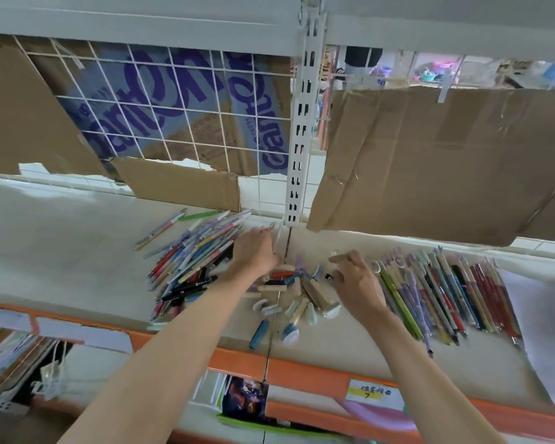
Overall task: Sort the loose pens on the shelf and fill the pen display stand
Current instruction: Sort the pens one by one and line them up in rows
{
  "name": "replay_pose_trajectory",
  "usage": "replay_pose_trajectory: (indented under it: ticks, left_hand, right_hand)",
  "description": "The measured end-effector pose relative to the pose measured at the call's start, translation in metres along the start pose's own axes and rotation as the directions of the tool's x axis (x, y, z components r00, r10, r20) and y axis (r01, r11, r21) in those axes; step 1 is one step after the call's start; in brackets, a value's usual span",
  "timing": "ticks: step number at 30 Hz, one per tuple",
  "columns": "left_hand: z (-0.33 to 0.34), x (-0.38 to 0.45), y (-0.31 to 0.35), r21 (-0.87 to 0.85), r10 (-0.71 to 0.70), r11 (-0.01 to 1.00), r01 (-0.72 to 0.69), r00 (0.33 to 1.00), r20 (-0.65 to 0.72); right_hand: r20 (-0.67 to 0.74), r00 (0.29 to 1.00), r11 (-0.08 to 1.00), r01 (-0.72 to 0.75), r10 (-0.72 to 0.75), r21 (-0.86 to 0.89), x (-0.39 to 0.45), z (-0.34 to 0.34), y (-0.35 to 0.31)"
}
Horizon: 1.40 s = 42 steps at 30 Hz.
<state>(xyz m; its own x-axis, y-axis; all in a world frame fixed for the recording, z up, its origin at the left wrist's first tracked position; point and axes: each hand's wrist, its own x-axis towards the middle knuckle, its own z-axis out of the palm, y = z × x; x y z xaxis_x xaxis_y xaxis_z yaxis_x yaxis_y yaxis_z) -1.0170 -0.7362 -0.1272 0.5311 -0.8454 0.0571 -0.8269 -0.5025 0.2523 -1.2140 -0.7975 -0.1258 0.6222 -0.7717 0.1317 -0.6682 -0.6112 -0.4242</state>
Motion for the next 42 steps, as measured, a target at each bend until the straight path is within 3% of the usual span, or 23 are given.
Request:
replay_pose_trajectory:
  ticks: [5,7,10,14,17,23,28,34,39,42]
  left_hand:
    - [-0.005,-0.021,-0.011,-0.040,0.004,0.999,-0.001,0.996,0.093]
    - [-0.010,-0.032,-0.023,-0.161,0.023,0.987,-0.005,0.993,0.112]
    - [-0.017,-0.050,-0.045,-0.371,0.012,0.928,-0.021,1.000,-0.028]
    - [-0.023,-0.058,-0.079,-0.241,-0.137,0.968,0.073,0.955,-0.261]
    - [-0.023,-0.056,-0.089,-0.121,-0.180,0.980,0.157,0.962,-0.207]
    - [-0.021,-0.054,-0.084,-0.014,-0.172,0.985,0.171,0.978,-0.122]
    - [-0.022,-0.064,-0.083,-0.143,-0.138,0.983,0.114,0.975,-0.175]
    - [-0.035,-0.084,-0.067,-0.360,-0.016,0.929,-0.087,0.962,-0.274]
    - [-0.035,-0.093,-0.085,-0.459,-0.185,0.884,0.085,0.967,-0.175]
    - [-0.031,-0.098,-0.093,-0.474,-0.216,0.873,0.120,0.964,-0.154]
  right_hand:
    - [0.041,0.999,1.000,0.028,-0.027,-0.009,0.002,0.004,0.006]
    - [0.028,0.999,1.000,0.026,-0.026,0.001,-0.002,0.004,0.008]
    - [0.085,0.995,0.997,0.061,-0.057,-0.042,-0.006,0.005,0.008]
    - [0.074,0.997,0.998,0.026,-0.030,0.064,-0.010,0.001,0.004]
    - [0.093,0.995,0.994,0.023,-0.032,0.104,-0.008,0.001,0.003]
    - [0.016,0.994,0.990,0.106,-0.108,0.091,-0.007,0.000,-0.005]
    - [-0.015,0.981,0.967,0.194,-0.195,0.162,0.001,0.004,-0.024]
    - [0.085,0.950,0.938,0.280,-0.302,0.202,0.018,0.030,-0.053]
    - [-0.004,0.910,0.887,0.405,-0.415,0.222,0.016,0.040,-0.073]
    - [0.091,0.865,0.858,0.468,-0.494,0.211,0.017,0.047,-0.089]
